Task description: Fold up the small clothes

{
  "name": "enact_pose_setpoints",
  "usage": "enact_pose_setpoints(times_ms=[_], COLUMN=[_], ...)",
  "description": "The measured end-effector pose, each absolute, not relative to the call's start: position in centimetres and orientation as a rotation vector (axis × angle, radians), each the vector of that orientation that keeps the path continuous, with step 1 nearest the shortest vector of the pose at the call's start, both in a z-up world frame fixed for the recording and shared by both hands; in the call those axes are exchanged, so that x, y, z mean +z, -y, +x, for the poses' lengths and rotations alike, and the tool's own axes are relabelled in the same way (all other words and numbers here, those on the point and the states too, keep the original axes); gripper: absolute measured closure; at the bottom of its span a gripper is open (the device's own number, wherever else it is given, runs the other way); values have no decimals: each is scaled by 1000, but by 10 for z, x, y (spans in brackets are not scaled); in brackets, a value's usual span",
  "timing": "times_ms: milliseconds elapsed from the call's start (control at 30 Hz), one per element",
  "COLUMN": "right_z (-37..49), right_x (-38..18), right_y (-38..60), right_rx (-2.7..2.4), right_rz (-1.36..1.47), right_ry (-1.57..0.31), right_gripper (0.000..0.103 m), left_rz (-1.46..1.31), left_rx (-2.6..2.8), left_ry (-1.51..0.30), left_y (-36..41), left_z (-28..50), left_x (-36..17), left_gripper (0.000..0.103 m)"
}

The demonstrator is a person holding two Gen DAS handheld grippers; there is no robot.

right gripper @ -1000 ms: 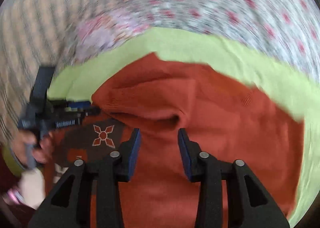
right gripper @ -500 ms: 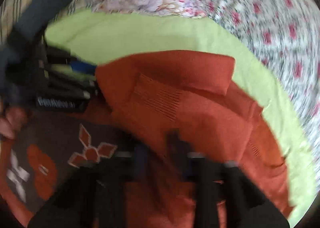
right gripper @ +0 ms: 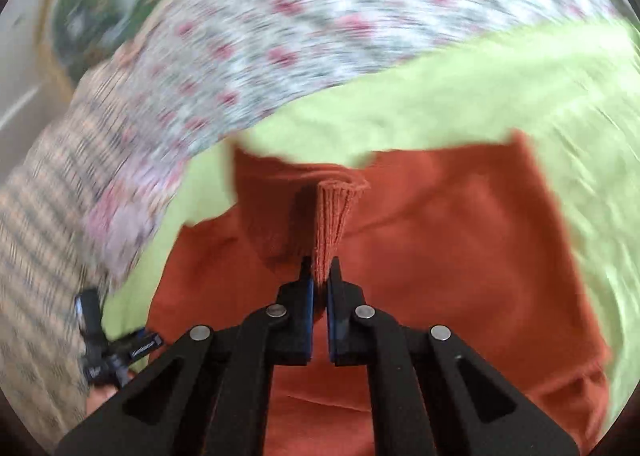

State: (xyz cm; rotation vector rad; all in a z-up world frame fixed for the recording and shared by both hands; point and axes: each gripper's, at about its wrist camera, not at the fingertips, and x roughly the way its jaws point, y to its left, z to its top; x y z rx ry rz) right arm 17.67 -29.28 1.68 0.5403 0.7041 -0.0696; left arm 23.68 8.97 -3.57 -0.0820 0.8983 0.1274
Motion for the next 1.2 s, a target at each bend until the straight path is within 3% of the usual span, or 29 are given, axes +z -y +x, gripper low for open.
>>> enact_pose_setpoints(times_ms=[200,367,633,1033,1200], right_z=[148,129,132,140,132], right_x=[-1,17,-25,-29,-26], right_y=[334,331,333,325,331], right_rx=[-205,-228,-234,-212,-189], right_rz=[645,587,584,543,580], right_ry=[-691,-597,-773,-804,-790], right_gripper=[97,97,95,95,89], left_rz=[-123,-134,-240,-265,-226], left_rx=[138,138,145,134,121], left_ry=[-880,-857,-837,-867,-877], left_y=[-96,-96,-115,-120,-116], left_z=[231,226,222,224,203], left_x=[-35,-35,-36,-36,-28], left_gripper=[56,55,55,52,51])
